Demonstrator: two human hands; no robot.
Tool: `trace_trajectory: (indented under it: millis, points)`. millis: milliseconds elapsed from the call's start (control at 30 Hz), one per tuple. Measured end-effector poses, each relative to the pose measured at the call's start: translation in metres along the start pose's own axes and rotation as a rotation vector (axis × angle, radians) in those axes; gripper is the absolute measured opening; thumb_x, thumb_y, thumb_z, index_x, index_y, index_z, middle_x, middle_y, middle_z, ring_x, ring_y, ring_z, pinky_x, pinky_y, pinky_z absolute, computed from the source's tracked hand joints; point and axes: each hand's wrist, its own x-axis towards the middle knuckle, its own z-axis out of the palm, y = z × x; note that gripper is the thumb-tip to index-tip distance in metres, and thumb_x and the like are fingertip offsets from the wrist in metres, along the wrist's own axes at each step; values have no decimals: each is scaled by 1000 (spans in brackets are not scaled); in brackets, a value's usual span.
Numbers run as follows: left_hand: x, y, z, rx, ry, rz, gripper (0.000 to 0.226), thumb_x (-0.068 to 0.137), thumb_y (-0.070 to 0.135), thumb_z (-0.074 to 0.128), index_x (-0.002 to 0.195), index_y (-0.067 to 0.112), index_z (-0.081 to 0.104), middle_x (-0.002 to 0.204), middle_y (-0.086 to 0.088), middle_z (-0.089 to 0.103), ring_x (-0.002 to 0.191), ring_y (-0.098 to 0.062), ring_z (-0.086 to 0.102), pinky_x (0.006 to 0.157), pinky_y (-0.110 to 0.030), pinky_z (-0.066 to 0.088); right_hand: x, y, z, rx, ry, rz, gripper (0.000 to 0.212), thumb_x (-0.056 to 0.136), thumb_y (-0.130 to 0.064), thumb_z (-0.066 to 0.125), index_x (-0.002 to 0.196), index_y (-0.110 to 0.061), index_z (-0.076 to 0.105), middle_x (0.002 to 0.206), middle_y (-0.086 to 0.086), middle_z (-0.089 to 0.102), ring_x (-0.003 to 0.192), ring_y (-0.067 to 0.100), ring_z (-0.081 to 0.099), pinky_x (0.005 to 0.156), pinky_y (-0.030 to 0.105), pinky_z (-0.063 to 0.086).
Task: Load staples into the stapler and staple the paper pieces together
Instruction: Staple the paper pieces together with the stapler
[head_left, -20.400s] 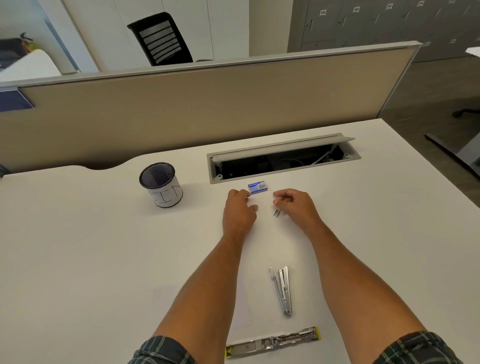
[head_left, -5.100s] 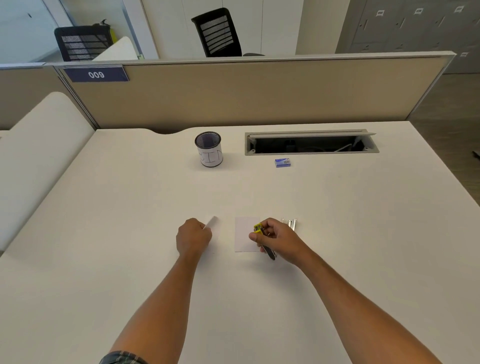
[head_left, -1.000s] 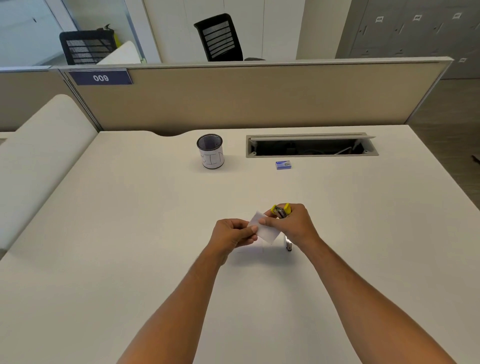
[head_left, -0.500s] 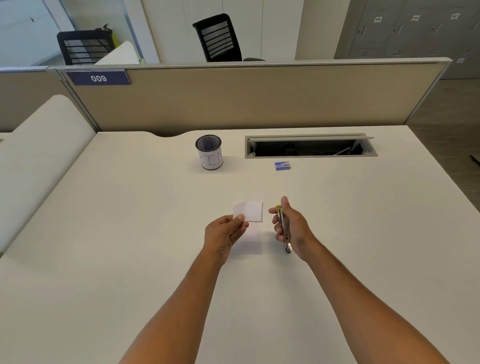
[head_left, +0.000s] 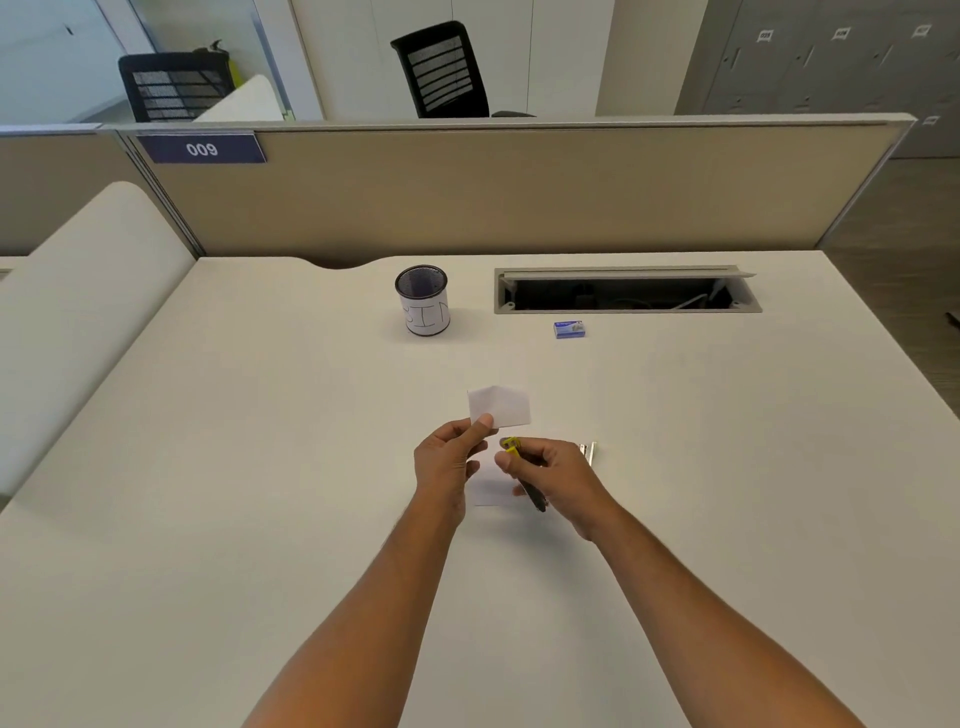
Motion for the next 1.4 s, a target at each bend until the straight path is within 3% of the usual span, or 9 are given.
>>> trace_trajectory:
  millis: [100,200,367,900,1000,1067,1167,1300,1400]
  points:
    - [-2,1,2,-6,15,-14,14,76,30,87,78,20,78,93,-3,79,87,-18,64,80,-35,46,0,-3,2,38,47,-26,26,82,-39,83,100,-21,80,80,5,69,72,15,61,74,29,56]
    - [-4,1,2,-18,11,-21,14,75,29,87,80,19,80,90,-2,78,85,-19,61,78,-34,44,0,-5,3,117,51,-50,22,83,-26,84,104,-21,81,77,6,70,70,18,59,65,28,52]
    - [-3,1,1,1,-22,7,10,76,30,86,75,21,81,84,2,76,82,-17,59,77,-33,45,0,-7,1,162,66,-85,29,80,-18,86,108,-18,80,104,5,80,103,20,74,90,23,57]
    - [-4,-1,-3,28,-118,34,32,63,41,92,83,18,81,83,0,73,71,-12,61,78,-35,45,1,-9,-1,210,112,-91,30,77,-13,88,106,-16,80,99,7,80,94,18,77,81,20,57]
    - [-4,0,-3,35,-123,41,38,58,45,94,83,18,81,81,-1,72,70,-12,63,77,-35,48,1,-9,1,159,116,-101,29,79,-19,88,105,-14,78,91,8,80,81,20,75,77,29,61]
    - [-4,0,-3,25,-125,42,40,57,46,94,83,18,81,79,0,72,70,-12,62,75,-34,48,2,-11,3,148,127,-68,36,81,-26,86,107,-9,69,86,7,76,70,23,72,64,36,62]
    - [-2,0,-4,8,-126,42,33,63,42,91,83,17,81,78,0,70,68,-12,60,71,-32,46,3,-13,5,95,135,10,44,85,-40,81,104,-11,52,81,9,73,49,25,62,40,26,45]
    - [-1,-1,-5,2,-116,39,29,66,39,90,82,17,80,82,-1,71,67,-12,59,69,-32,45,5,-13,3,48,92,66,44,88,-49,74,107,-17,51,85,11,76,47,16,43,41,21,31]
    - [-1,-1,-6,-6,-111,36,31,64,39,92,81,15,80,80,-1,69,66,-12,58,67,-31,44,6,-12,0,102,31,125,52,94,-67,52,117,-21,64,88,11,76,52,13,46,43,22,33]
